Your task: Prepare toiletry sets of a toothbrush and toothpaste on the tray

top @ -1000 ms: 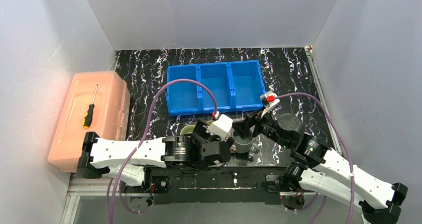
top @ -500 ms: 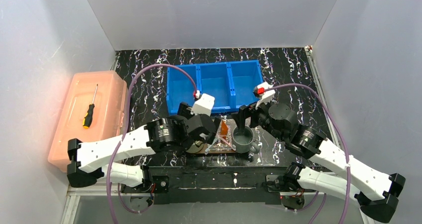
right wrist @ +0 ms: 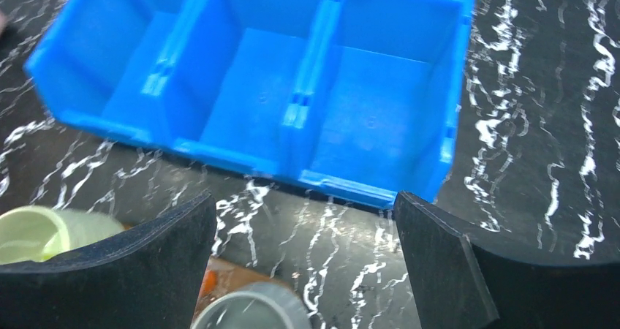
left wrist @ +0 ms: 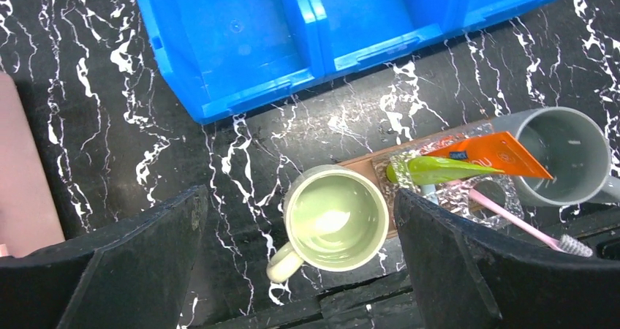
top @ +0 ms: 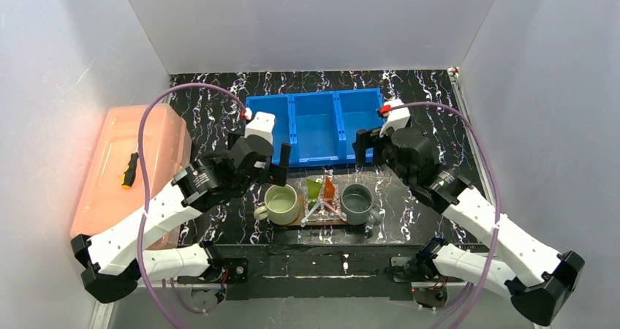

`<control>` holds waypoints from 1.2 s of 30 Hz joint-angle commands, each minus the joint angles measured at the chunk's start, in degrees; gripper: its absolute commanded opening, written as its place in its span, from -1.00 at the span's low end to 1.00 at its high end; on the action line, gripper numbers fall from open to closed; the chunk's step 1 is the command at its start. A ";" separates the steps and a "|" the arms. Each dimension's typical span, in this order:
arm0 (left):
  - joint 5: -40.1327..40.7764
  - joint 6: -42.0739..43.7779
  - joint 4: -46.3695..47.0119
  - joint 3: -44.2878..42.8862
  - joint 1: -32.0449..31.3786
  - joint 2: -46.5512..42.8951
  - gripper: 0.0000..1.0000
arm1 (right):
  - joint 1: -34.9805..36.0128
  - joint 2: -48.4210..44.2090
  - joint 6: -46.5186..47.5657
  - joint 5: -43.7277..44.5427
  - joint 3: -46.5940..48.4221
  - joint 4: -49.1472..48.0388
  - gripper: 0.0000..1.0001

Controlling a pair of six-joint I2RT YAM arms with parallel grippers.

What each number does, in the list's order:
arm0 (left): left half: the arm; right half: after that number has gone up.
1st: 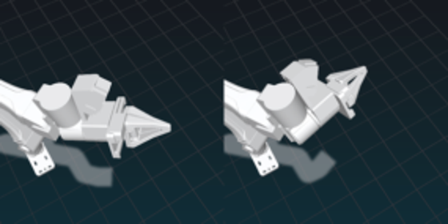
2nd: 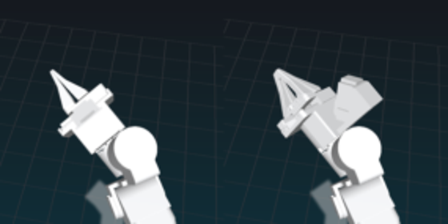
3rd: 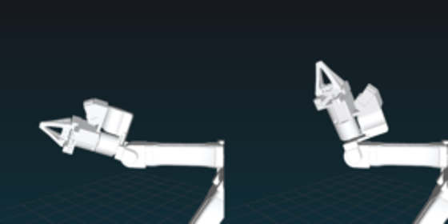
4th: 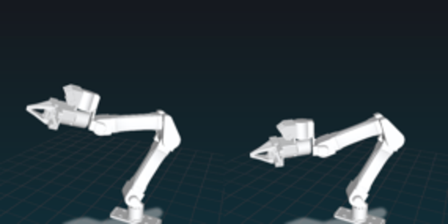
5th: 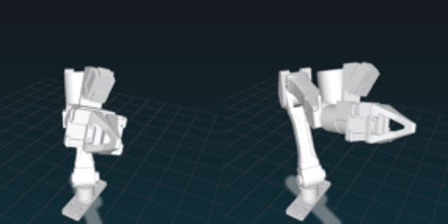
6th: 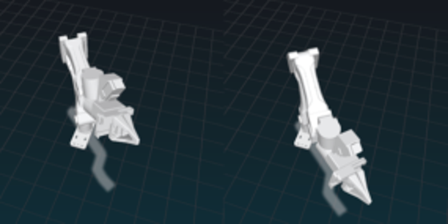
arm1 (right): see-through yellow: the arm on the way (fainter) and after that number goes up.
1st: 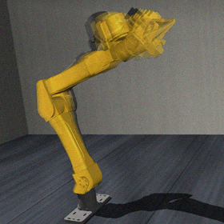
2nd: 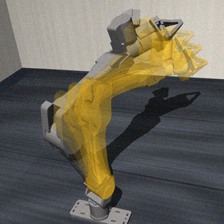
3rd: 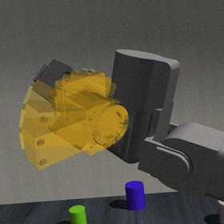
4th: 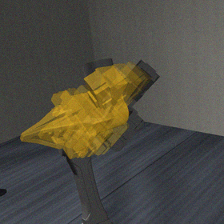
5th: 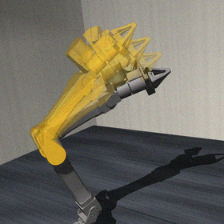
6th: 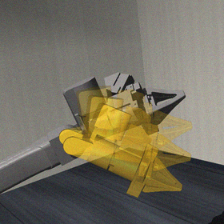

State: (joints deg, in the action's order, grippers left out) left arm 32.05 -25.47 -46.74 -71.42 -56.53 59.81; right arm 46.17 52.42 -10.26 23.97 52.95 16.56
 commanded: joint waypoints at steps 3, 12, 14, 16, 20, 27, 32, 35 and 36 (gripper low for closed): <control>-4.27 2.36 -1.31 0.31 7.19 -0.96 0.97 | -16.75 1.41 -2.13 -11.14 2.48 -3.26 0.97; -7.63 1.98 -0.48 2.97 15.49 -2.86 0.97 | -33.65 3.13 -9.99 -22.92 -0.14 -6.87 0.96; -6.96 1.86 -0.10 3.73 15.66 -4.04 0.97 | -34.70 2.41 -10.10 -23.55 -0.66 -7.22 0.96; -5.27 1.30 0.31 5.01 15.67 -5.35 0.97 | -34.75 1.36 -9.50 -23.38 -1.46 -7.62 0.97; -4.06 1.62 1.55 7.51 15.72 -8.42 0.97 | -34.72 -0.84 -8.36 -22.08 -2.06 -6.23 0.97; -3.32 3.20 4.05 11.46 15.71 -14.77 0.97 | -34.71 -6.05 -6.30 -21.69 -3.73 -4.99 0.97; -5.00 3.58 5.69 13.30 15.66 -17.96 0.97 | -34.77 -9.03 -5.12 -21.96 -4.87 -5.48 0.97; -6.47 4.39 6.87 14.45 15.71 -19.03 0.97 | -34.75 -9.58 -4.62 -22.29 -4.94 -5.69 0.97; -7.17 4.88 7.11 14.73 15.67 -19.29 0.97 | -34.70 -9.70 -4.52 -22.30 -5.10 -5.89 0.97</control>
State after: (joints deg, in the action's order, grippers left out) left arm 26.26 -22.44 -41.74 -58.02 -41.04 41.67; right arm 11.64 43.55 -16.40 2.33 48.71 13.15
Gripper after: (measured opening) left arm 0.983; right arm 0.983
